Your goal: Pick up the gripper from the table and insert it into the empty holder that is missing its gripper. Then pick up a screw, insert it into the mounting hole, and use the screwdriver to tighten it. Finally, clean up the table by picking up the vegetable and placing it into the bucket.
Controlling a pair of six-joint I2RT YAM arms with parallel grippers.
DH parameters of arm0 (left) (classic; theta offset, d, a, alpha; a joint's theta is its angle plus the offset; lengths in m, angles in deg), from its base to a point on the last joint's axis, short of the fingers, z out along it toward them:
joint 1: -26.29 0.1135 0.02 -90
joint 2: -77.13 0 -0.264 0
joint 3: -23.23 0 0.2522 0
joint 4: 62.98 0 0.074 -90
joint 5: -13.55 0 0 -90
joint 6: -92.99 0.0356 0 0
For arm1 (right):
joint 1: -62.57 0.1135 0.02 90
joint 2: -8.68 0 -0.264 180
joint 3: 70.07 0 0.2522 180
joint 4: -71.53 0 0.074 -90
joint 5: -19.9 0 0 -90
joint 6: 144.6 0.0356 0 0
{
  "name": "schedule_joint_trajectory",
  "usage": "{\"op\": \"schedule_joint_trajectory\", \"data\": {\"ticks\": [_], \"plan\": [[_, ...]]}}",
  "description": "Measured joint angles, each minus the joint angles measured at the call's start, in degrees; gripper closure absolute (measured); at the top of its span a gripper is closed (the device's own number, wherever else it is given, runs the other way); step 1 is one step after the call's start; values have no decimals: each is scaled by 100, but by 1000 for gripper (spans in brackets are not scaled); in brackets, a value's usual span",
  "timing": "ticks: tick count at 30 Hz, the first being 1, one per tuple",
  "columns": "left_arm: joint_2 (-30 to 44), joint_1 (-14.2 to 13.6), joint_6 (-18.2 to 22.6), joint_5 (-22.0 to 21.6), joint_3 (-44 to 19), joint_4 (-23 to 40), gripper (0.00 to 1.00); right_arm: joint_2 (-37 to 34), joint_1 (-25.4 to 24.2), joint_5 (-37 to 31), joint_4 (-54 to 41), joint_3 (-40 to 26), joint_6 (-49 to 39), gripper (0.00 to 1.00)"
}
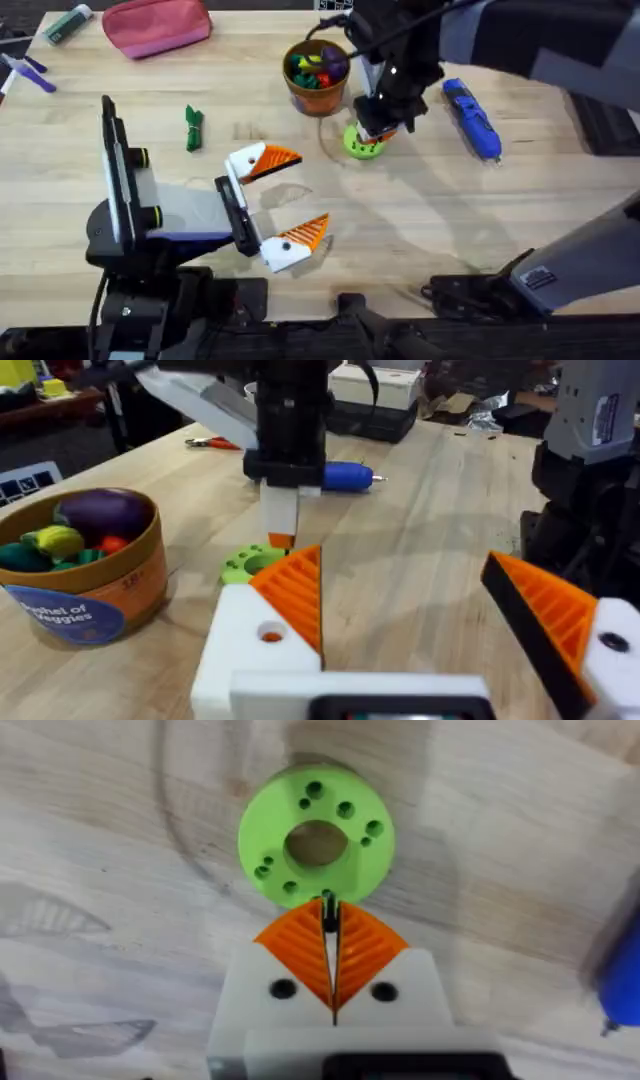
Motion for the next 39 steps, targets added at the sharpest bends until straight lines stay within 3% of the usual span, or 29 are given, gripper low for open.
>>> {"op": "schedule_joint_trajectory", "data": {"ticks": [27,33,35,36,39], "plan": [[1,0,0,-1,0,0,15,15,1124,-272,-2425,-3841,-191,995],[1,0,0,-1,0,0,15,-137,1696,-274,-2513,-4435,-611,995],[1,0,0,-1,0,0,15,-179,1976,-274,-2516,-4567,-824,995],[-1,0,0,1,0,0,16,-203,2344,-272,-2520,-4733,-1114,995],[1,0,0,1,0,0,14,-203,2613,-272,-2516,-4844,-1374,995]]}}
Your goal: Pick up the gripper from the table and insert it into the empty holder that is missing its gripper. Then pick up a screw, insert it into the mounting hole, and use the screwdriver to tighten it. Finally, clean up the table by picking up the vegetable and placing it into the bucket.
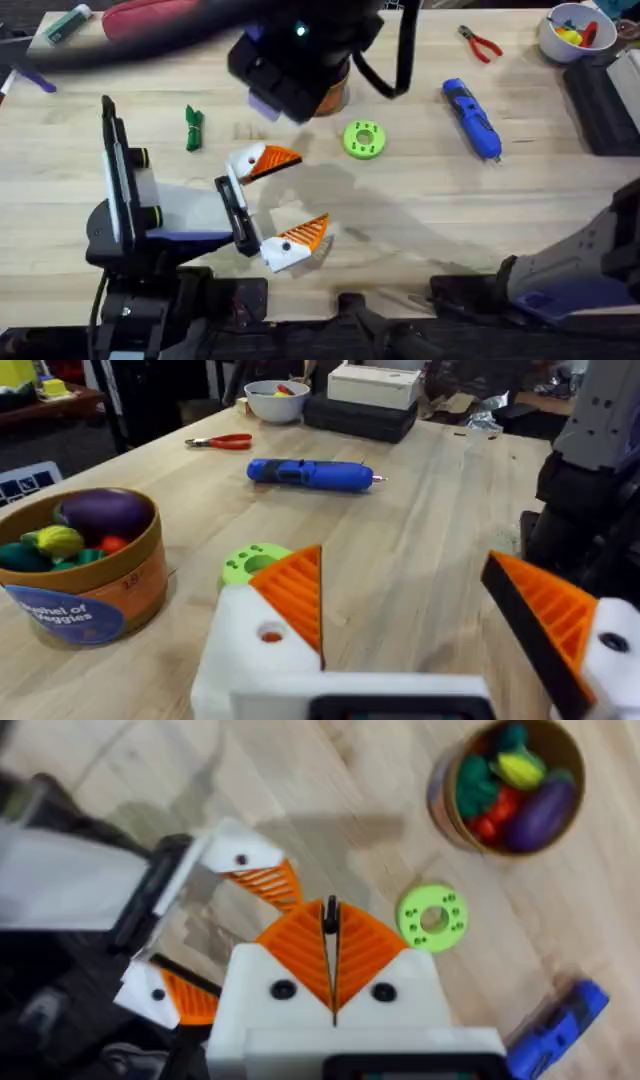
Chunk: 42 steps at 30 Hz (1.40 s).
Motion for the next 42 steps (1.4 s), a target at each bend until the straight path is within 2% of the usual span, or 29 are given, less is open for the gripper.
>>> {"op": "schedule_joint_trajectory", "data": {"ticks": [15,22,29,42], "plan": [[0,0,0,0,0,0,15,0,430,3,-41,-18,-1299,995],[-1,0,0,-2,0,0,15,-4,453,455,-28,-18,-2354,995],[-1,0,0,-2,0,0,15,-117,453,631,-13,-20,-3024,995],[-1,0,0,-2,0,0,16,-526,452,654,-2,-20,-3562,995]]}}
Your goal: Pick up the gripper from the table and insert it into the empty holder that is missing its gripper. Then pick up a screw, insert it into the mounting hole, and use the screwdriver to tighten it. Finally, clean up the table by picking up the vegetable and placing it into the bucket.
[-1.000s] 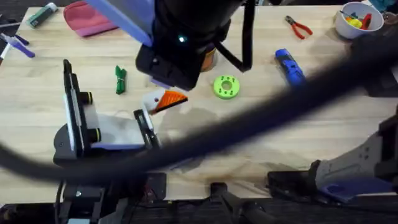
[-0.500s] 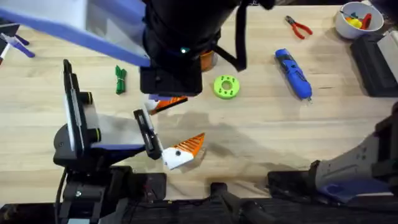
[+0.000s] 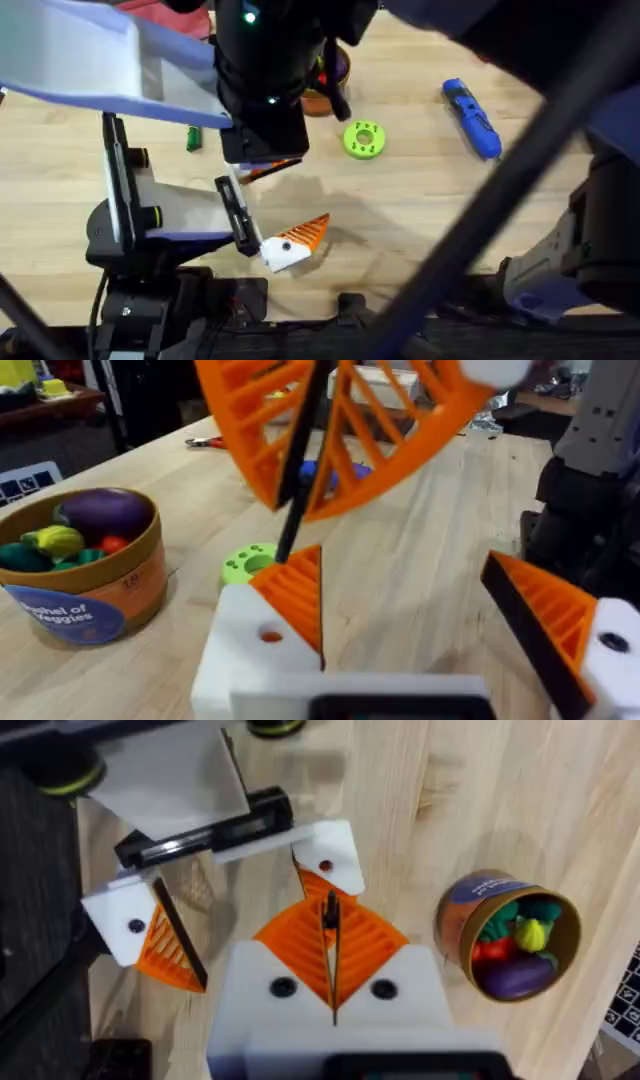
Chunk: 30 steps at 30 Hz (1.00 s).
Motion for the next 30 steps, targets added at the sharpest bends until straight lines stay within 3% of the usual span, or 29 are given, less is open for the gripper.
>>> {"op": "schedule_joint_trajectory", "data": {"ticks": [30], "plan": [[1,0,0,1,0,0,16,-353,-1,197,2,-2,-58,995]]}}
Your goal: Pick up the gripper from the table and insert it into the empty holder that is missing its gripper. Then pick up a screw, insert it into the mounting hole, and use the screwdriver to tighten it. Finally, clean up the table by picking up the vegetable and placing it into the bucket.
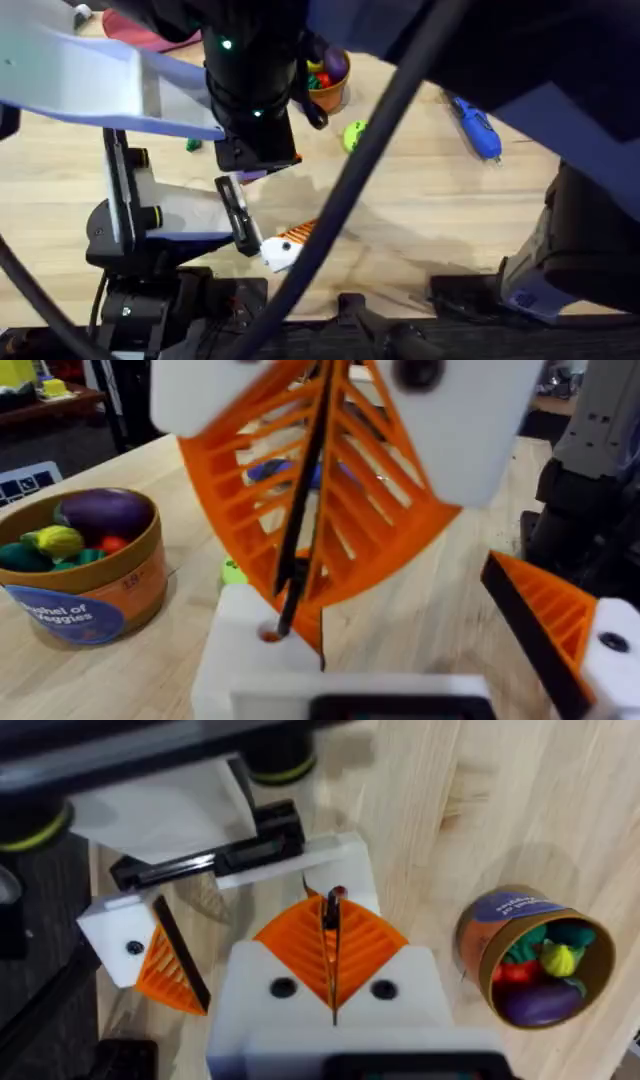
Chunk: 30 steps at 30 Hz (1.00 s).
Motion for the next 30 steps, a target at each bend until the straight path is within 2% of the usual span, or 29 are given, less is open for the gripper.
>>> {"op": "schedule_joint_trajectory", "data": {"ticks": [30], "plan": [[-1,0,0,-1,0,0,16,0,0,-74,0,0,2,995]]}}
